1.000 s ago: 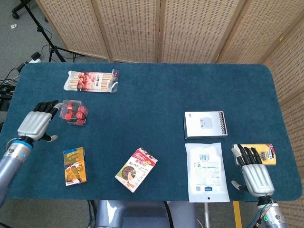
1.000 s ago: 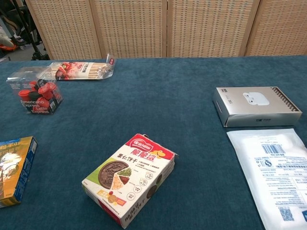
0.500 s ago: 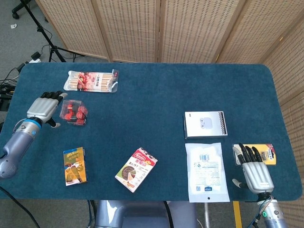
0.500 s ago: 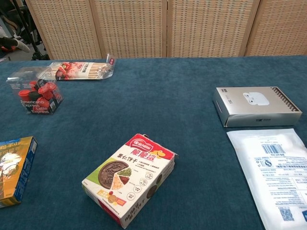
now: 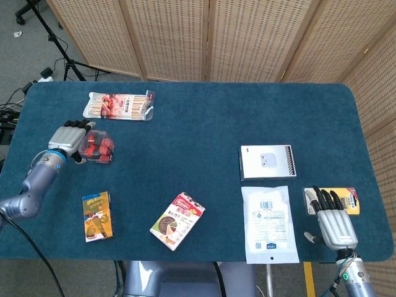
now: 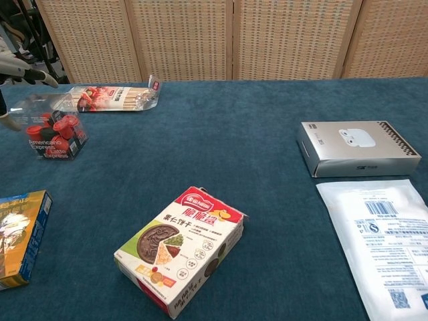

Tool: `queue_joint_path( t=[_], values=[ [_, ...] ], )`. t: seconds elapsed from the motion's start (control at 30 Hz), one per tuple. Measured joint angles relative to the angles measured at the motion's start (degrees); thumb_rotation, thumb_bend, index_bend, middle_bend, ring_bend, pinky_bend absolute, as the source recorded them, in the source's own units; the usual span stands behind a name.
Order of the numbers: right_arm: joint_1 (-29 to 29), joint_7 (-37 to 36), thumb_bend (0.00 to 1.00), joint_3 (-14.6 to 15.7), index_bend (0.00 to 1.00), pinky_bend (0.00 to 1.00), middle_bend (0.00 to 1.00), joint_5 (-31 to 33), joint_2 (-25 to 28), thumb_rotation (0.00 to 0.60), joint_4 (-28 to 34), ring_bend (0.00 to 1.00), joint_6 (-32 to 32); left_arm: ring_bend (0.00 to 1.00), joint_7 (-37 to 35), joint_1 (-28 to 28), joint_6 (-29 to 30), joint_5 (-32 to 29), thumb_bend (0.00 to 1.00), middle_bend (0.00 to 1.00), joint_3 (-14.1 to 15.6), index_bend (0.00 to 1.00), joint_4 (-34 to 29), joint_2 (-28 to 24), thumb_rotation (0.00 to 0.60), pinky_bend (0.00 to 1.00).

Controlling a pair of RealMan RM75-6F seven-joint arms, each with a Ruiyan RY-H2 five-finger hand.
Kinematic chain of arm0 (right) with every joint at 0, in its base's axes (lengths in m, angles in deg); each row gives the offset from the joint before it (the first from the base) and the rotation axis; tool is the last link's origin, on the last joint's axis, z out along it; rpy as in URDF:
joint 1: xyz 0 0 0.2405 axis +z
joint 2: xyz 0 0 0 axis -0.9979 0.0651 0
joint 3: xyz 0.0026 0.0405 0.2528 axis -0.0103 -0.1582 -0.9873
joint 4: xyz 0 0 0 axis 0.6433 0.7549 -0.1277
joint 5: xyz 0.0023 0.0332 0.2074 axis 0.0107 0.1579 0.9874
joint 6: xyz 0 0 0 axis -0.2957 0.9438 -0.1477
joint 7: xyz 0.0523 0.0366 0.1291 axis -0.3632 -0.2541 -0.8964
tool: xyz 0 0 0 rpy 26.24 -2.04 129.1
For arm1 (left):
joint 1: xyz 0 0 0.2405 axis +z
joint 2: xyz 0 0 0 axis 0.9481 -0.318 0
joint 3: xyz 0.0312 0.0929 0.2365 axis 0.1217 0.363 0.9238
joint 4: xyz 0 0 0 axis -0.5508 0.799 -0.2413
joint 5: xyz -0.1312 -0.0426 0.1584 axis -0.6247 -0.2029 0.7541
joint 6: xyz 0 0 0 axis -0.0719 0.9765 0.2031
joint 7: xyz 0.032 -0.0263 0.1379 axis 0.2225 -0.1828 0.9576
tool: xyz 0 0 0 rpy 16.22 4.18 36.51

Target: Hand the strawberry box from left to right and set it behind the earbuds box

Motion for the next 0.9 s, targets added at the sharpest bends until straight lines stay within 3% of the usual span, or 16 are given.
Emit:
queue_joint_path(
  t=[0.2,0.4,0.7,0.9],
  values=[
    [0.19,0.04,0.05,0.16,0.0,0.0,0.0,0.11,-0.04,0.6,-0.06,0.0,0.18,0.0,0.06,-1.51,-0.28,-1.33,0.23,0.0,1.67,0.01,2.78,2.8,0.6,0.0],
    [0.29,0.13,0.05,0.35,0.0,0.0,0.0,0.2,-0.11,0.6,-0.07,0.0,0.04,0.01,-0.42,-1.89,2.51,-1.68,0.32,0.01,2.92,0.27,5.56,6.4,0.6,0.05],
    [0.41,0.29,0.05,0.74,0.0,0.0,0.0,-0.08,-0.2,0.6,0.07,0.0,-0.13,0.19,-3.19,0.45,10.3,2.35,0.44,0.22,2.25,0.55,7.46,9.69,0.6,0.23],
    [0.4,0.05,0.05,0.83,0.0,0.0,0.0,-0.27,-0.08,0.6,0.22,0.0,-0.42,0.19,-4.19,1.33,12.7,4.13,0.44,0.22,1.14,0.55,5.91,9.4,0.6,0.23]
  ],
)
